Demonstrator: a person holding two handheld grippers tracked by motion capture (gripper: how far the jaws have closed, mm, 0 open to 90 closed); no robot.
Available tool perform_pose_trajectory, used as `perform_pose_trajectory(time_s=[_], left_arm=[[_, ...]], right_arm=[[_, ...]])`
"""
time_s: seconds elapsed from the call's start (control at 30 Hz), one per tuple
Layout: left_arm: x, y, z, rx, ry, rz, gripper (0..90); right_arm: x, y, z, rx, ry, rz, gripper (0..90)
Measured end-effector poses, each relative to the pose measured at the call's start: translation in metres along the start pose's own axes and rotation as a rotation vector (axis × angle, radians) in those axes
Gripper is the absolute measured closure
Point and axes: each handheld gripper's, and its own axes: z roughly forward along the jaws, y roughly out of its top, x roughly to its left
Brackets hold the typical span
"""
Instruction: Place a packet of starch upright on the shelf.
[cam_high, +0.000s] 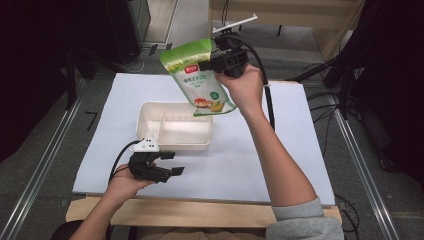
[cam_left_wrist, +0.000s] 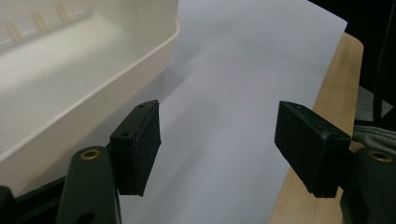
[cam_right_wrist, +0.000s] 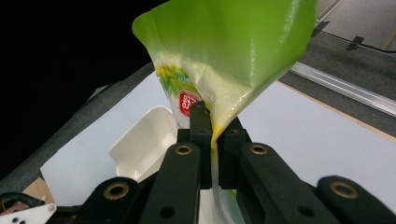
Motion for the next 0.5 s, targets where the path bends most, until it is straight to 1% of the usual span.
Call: perform_pose_trajectory(time_s=[0.03, 0.07, 0.1, 0.23, 0.5], left_arm=[[0.0, 0.0, 0.0, 0.002, 0.001, -0.001, 32.0], [0.0, 0.0, 0.0, 0.002, 0.001, -0.001, 32.0], [0.0, 0.0, 0.0, 0.004, 0.001, 0.002, 32.0], [0.001, 0.0, 0.0, 0.01, -0.005, 0.001, 32.0], [0.0, 0.0, 0.0, 0.002, -0.007, -0.004, 32.0]], right_arm=[[0.002, 0.002, 0.006, 0.004, 0.001, 0.004, 89.2], [0.002, 0.002, 0.006, 0.004, 0.001, 0.004, 89.2], [0.004, 0.003, 0.014, 0.006, 0.003, 0.006, 89.3], [0.006, 0.002, 0.029, 0.022, 0.011, 0.012, 89.3], [0.013, 0.001, 0.058, 0.048, 0.016, 0.019, 89.2]])
